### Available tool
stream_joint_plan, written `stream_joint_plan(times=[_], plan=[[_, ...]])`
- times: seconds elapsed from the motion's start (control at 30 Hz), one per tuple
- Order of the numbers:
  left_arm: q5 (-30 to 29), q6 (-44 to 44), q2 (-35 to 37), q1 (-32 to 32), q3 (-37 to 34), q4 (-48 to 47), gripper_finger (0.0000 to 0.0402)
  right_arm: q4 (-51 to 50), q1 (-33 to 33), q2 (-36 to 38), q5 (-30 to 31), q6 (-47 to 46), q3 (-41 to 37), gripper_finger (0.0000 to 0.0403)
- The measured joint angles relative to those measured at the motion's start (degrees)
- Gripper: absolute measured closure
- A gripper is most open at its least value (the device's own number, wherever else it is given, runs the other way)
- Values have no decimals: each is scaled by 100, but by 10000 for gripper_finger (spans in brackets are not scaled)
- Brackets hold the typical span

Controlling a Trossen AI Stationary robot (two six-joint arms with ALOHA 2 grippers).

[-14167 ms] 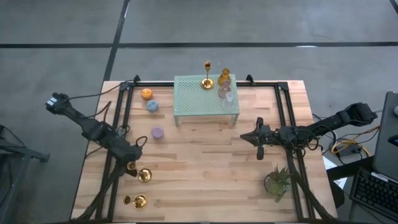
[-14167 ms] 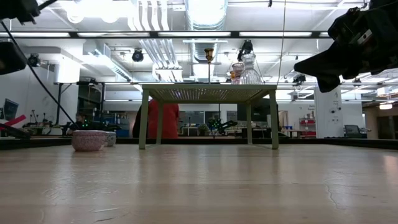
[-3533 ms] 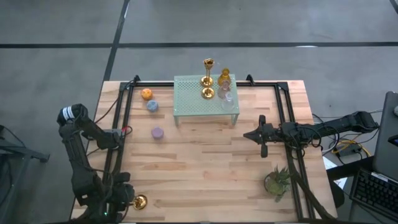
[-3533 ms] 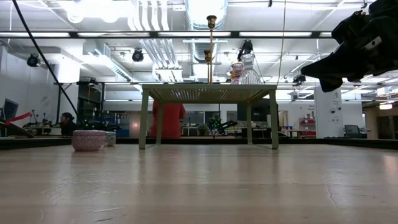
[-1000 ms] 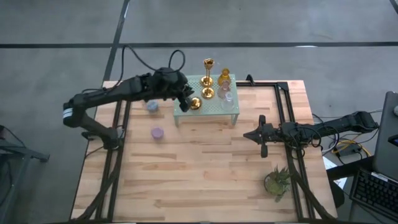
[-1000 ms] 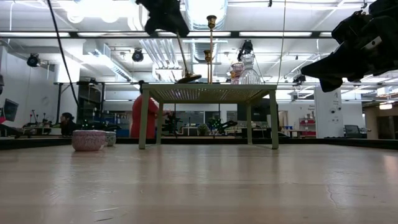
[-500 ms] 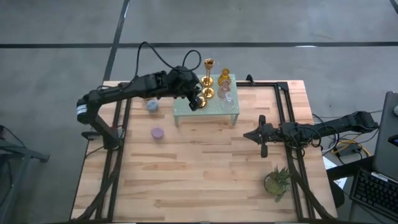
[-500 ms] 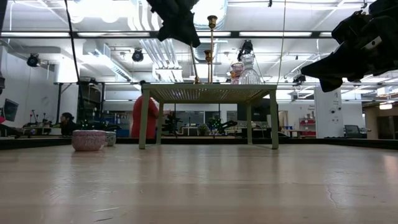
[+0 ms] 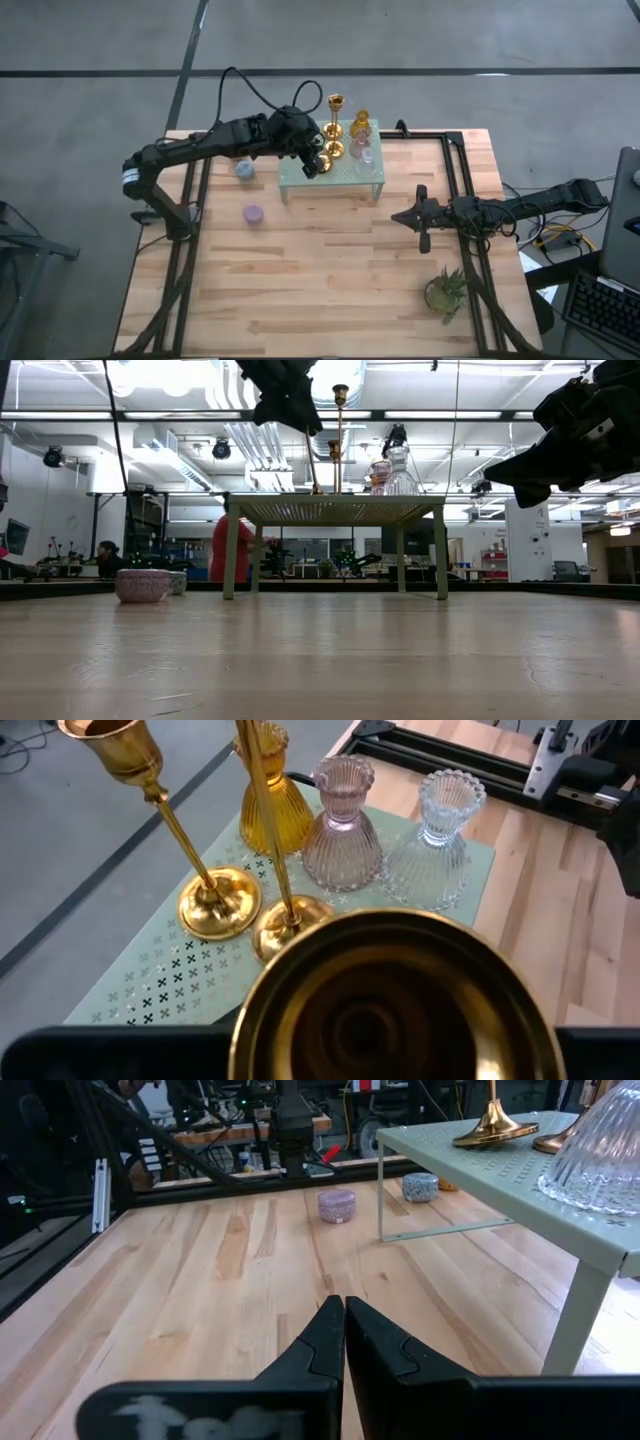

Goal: Pick & Place candle stick holders
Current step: Put the gold candle holder on the shelf

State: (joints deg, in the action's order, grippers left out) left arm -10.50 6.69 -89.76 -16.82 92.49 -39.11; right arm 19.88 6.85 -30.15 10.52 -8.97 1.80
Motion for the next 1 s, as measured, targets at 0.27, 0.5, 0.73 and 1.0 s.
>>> stream_joint_plan(times=[0.27,0.5,0.73,1.0], plan=[[20,-51,0,0,44,129,234,0,0,0,0,0,0,394],[26,-56,7,4,193,13,211,0,2,0,0,0,0,394],[22,-274,13,5,197,-438,211,0,1,0,0,0,0,394],[22,-251,13,13,141,-449,214,0,0,0,0,0,0,394]])
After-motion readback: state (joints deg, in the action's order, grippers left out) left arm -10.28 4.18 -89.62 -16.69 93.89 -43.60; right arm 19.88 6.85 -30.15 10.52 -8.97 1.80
